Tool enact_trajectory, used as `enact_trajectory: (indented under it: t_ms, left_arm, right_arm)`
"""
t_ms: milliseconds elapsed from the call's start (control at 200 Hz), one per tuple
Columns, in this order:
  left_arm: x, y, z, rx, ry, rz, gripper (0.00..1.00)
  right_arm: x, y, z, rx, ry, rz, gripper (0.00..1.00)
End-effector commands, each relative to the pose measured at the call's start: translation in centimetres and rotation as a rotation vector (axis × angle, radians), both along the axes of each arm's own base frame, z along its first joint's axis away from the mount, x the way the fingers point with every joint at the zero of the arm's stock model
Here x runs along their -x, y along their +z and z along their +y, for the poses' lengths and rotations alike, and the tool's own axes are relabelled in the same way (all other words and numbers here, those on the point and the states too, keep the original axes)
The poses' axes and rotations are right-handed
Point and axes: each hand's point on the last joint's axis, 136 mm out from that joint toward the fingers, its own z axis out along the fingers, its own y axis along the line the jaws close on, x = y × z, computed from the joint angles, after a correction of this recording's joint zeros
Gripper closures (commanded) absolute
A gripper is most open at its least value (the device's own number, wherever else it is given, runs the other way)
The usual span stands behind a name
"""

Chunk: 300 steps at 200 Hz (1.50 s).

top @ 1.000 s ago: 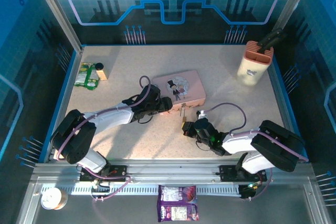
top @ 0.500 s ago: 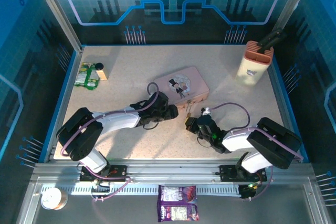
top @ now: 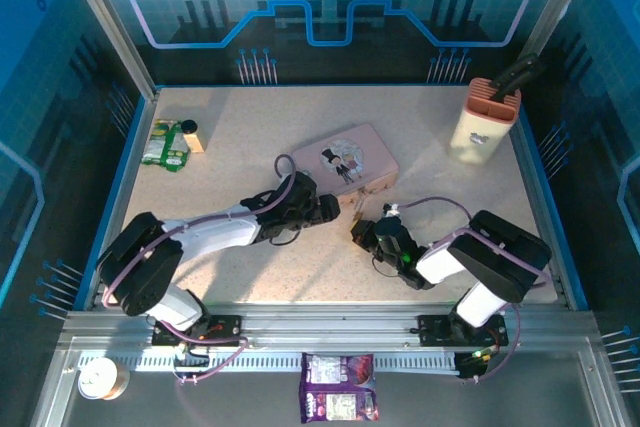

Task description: Unlock the padlock with the key

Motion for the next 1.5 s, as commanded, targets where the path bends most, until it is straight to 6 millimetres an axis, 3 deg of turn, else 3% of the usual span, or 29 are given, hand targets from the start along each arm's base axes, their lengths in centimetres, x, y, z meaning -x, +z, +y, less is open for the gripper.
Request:
enact_trajectory:
  t_ms: [0, 90, 285, 450, 840, 1021, 1206, 1351, 1496]
  left_arm:
    - [-1.0, 2.0, 0.5, 0.030, 0.030, -0.047, 0.18]
    - [-1.9, 2.4, 0.8, -0.004, 0.038, -0.051, 0.16]
    - [-3.2, 0.5, 3.2, -0.046, 0.128, 0.002, 0.17]
    - [-4.0, -0.5, 2.7, -0.060, 0.115, 0.022, 0.17]
    - [-3.6, -3.2, 4.1, -0.119, 0.161, 0.062, 0.20]
    - [-3.2, -4.0, 4.0, -0.110, 0.159, 0.077, 0.22]
    - [-3.3, -4.4, 3.7, -0.101, 0.153, 0.086, 0.23]
    - [-3.3, -4.3, 3.1, -0.090, 0.145, 0.085, 0.23]
    - [-3.4, -4.2, 3.0, -0.085, 0.148, 0.082, 0.23]
  right_arm:
    - [-2.0, 2.4, 0.7, -0.111, -0.063, -0.062, 1.00]
    - [-2.1, 2.2, 0.3, -0.112, -0.092, -0.064, 1.00]
    - [-2.4, 2.9, 0.4, -0.088, -0.092, -0.083, 1.00]
    - [-2.7, 3.4, 0.1, -0.080, -0.098, -0.109, 1.00]
    - [-3.6, 3.0, -1.0, -0.121, -0.131, -0.118, 1.00]
    - [-4.3, 3.3, -0.3, -0.148, -0.116, -0.131, 1.00]
    - [-4.7, 3.7, -0.3, -0.163, -0.120, -0.134, 1.00]
    - [-5.2, 4.9, 0.9, -0.207, -0.105, -0.146, 1.00]
    - [-5.6, 5.2, 0.5, -0.199, -0.124, -0.161, 1.00]
